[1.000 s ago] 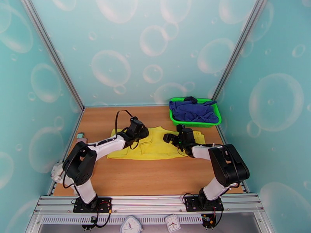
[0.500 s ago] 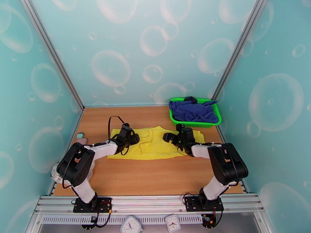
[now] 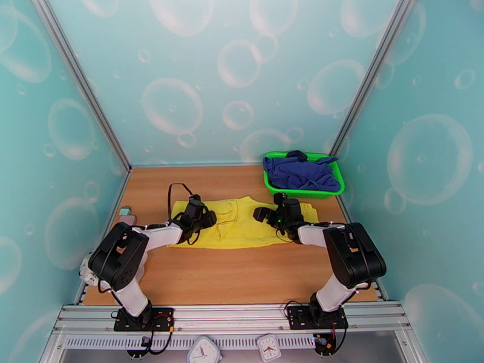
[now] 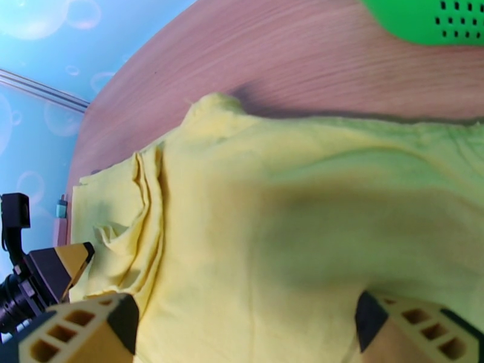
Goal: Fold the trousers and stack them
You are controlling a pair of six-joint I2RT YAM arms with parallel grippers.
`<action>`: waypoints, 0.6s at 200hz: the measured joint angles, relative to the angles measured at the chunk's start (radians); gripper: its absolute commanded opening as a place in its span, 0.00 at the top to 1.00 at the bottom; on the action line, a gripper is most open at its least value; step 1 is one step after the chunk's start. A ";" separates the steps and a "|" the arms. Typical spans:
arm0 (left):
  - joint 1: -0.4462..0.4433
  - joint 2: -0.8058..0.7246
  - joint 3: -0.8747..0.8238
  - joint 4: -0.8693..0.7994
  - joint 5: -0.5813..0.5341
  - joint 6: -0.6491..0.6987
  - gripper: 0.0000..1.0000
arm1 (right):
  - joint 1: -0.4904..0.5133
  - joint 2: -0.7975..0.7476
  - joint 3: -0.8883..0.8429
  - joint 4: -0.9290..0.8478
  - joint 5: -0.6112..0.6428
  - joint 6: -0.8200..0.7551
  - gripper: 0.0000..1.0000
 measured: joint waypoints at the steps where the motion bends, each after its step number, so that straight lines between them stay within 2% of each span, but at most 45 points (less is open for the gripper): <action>1: 0.000 0.000 0.000 0.000 0.000 0.000 0.39 | 0.000 0.000 0.000 0.000 0.000 0.000 0.01; 20: 0.002 0.016 0.009 0.005 0.003 0.007 0.39 | 0.000 0.000 0.001 -0.004 0.000 -0.003 0.01; 54: 0.002 0.051 0.019 0.038 0.070 0.010 0.39 | -0.002 -0.001 0.002 -0.007 0.000 -0.012 0.01; 93: -0.012 0.028 -0.011 0.106 0.186 0.041 0.40 | -0.002 -0.001 0.002 -0.007 -0.003 -0.012 0.01; 120: -0.034 -0.014 -0.057 0.149 0.311 0.071 0.40 | -0.002 -0.001 0.002 -0.007 -0.009 -0.012 0.01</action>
